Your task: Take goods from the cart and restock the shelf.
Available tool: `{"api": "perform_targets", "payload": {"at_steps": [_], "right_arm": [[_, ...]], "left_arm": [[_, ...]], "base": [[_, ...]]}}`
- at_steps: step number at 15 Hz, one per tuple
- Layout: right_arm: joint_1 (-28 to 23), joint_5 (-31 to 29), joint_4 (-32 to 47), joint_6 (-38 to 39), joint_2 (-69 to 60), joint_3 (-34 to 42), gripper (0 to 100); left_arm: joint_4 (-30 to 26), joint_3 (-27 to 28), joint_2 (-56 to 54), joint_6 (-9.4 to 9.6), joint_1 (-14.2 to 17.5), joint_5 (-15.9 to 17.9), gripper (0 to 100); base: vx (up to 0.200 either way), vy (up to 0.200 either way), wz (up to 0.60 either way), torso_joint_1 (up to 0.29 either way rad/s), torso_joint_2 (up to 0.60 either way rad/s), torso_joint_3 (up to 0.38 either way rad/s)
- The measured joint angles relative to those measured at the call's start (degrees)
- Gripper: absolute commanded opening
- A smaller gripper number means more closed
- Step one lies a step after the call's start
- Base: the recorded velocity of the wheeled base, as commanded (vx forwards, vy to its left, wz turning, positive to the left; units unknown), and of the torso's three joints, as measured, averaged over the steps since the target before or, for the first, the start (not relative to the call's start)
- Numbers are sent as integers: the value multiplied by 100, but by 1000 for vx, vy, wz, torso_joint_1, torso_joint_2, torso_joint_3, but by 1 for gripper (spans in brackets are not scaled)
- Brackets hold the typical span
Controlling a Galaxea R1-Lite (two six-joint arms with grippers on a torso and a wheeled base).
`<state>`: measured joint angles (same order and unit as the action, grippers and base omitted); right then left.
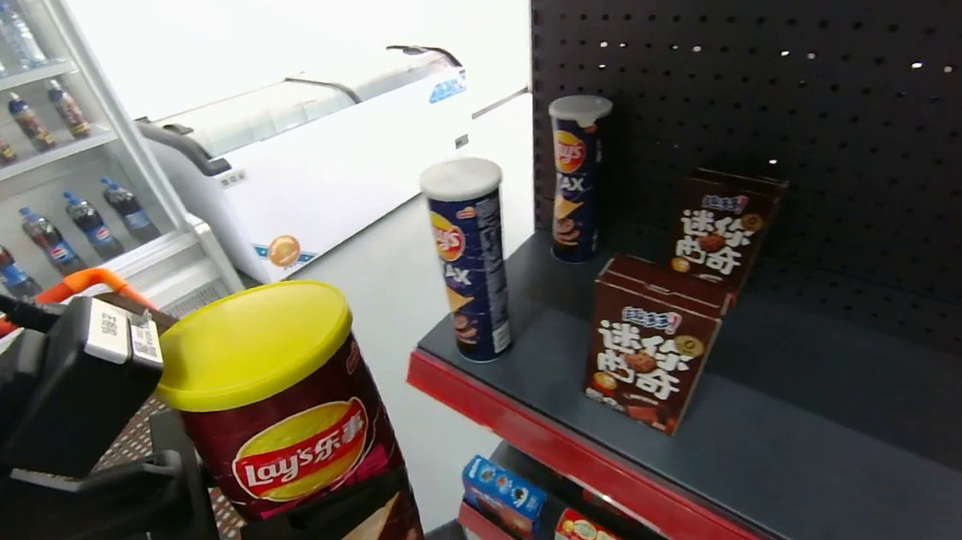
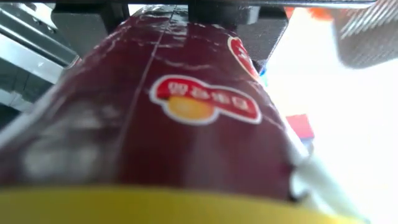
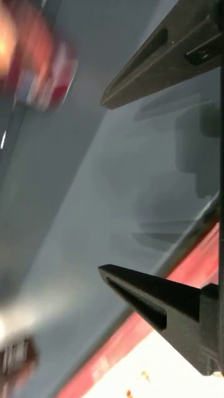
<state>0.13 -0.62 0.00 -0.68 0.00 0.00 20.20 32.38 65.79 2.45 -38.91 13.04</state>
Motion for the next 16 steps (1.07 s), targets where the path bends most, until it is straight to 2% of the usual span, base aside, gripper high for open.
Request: {"api": "perform_targets", "payload": {"at_steps": [3, 6, 12, 16], "right_arm": [[-6, 2, 0, 0, 0, 0, 100], [-6, 0, 2, -7, 0, 0, 100], [-6, 0, 2, -10, 0, 0, 100], [-4, 0, 0, 6, 0, 0, 100]], "left_arm": [[16, -5, -11, 11, -30, -2, 0], [-15, -30, -91, 11, -276, -10, 0], [-9, -44, -140, 11, -328, -11, 0], [11, -112, -146, 12, -325, -10, 0]], "base": [[0, 0, -600, 7, 1, 7], [0, 0, -600, 2, 2, 2], [0, 0, -600, 4, 2, 2], [0, 0, 0, 0, 0, 0]]}}
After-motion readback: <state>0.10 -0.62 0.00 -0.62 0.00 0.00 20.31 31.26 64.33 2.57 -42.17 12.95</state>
